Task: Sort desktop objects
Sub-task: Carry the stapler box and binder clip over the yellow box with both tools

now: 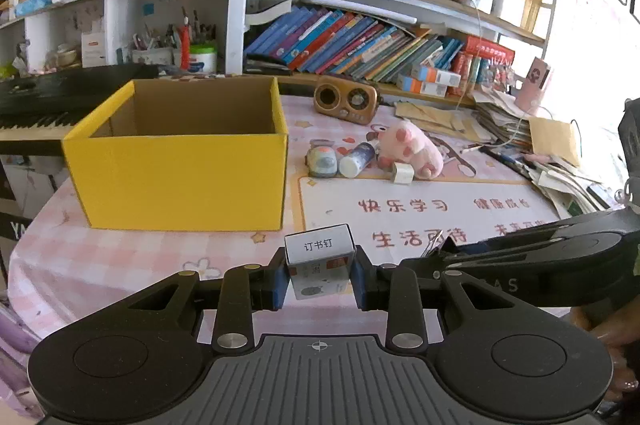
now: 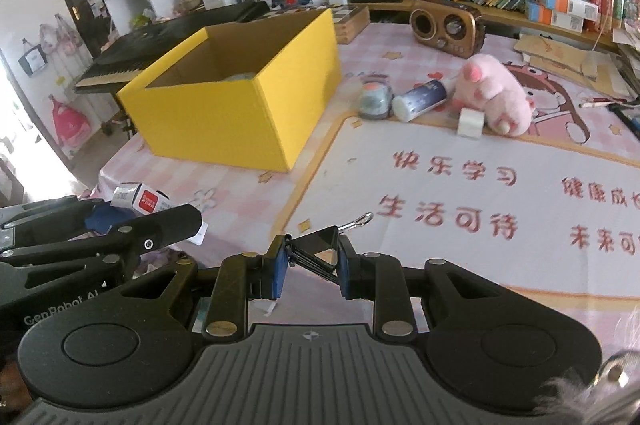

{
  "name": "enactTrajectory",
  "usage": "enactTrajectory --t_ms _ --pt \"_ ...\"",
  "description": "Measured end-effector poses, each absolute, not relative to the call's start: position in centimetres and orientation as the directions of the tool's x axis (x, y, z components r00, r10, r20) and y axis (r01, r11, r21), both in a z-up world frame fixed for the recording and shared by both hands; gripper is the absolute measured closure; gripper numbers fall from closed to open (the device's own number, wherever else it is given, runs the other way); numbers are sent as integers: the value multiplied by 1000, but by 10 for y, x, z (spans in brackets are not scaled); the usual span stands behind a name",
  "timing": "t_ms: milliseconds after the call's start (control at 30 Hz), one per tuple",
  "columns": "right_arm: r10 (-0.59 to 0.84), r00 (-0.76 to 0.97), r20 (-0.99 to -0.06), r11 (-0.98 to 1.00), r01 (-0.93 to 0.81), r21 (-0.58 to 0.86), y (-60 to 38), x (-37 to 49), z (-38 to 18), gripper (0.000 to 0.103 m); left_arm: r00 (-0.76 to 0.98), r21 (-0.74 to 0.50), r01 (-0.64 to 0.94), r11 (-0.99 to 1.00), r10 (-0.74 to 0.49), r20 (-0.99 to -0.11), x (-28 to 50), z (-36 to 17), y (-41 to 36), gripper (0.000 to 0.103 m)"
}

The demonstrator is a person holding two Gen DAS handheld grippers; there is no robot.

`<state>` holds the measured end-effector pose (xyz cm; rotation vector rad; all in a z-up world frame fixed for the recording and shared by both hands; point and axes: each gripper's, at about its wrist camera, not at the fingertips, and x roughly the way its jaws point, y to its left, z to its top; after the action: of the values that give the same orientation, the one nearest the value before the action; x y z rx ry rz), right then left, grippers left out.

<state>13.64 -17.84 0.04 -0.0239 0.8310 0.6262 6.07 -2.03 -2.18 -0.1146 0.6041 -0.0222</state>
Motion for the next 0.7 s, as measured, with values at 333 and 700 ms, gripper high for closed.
enactTrajectory --t_ms 333,700 --pt "524 481 -703 811 -535 238 -153 101 -6 80 816 -109 -6 994 -57 -575 32 -25 0 72" --pt "551 465 -694 784 -573 238 -125 81 -5 80 823 -108 -42 993 -27 -567 9 -26 23 72"
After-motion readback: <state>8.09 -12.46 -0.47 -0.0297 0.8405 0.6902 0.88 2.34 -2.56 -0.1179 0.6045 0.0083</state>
